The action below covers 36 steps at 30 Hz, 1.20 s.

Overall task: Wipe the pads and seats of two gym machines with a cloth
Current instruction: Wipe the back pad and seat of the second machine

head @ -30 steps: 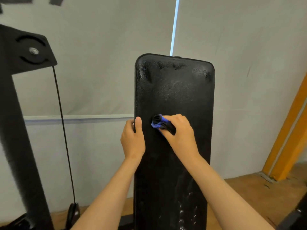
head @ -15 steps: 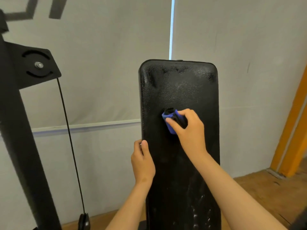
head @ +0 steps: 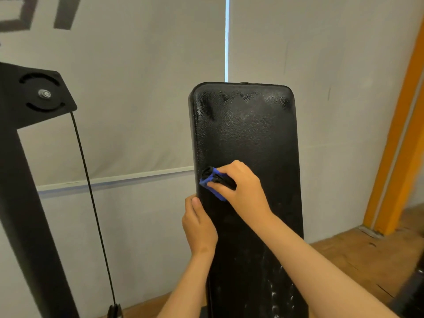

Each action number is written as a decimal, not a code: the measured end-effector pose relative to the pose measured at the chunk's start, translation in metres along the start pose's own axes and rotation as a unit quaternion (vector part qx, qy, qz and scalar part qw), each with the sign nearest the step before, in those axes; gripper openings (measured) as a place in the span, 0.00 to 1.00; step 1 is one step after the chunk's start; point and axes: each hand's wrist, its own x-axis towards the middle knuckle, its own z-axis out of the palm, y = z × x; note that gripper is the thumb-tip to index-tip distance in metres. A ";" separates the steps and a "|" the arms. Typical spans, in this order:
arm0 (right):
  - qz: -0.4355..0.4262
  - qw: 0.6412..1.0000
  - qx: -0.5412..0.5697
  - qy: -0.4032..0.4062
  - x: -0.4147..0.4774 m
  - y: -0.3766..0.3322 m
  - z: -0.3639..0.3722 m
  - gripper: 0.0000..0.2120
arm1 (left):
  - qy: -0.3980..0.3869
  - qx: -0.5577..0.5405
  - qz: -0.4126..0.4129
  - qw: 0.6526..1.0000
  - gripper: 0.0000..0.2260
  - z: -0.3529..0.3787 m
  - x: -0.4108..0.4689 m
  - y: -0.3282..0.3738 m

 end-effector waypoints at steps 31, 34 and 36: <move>-0.016 0.995 -0.070 -0.074 -0.071 0.036 -0.012 0.18 | -0.029 0.081 0.029 0.996 0.14 -0.002 0.000 -0.001; 0.058 0.995 -0.028 0.072 -0.054 0.047 -0.026 0.17 | -0.043 0.094 0.028 0.994 0.16 -0.003 0.000 -0.001; 0.130 0.981 -0.012 0.147 -0.049 0.053 -0.029 0.16 | -0.043 0.105 0.029 0.993 0.18 -0.003 0.000 -0.001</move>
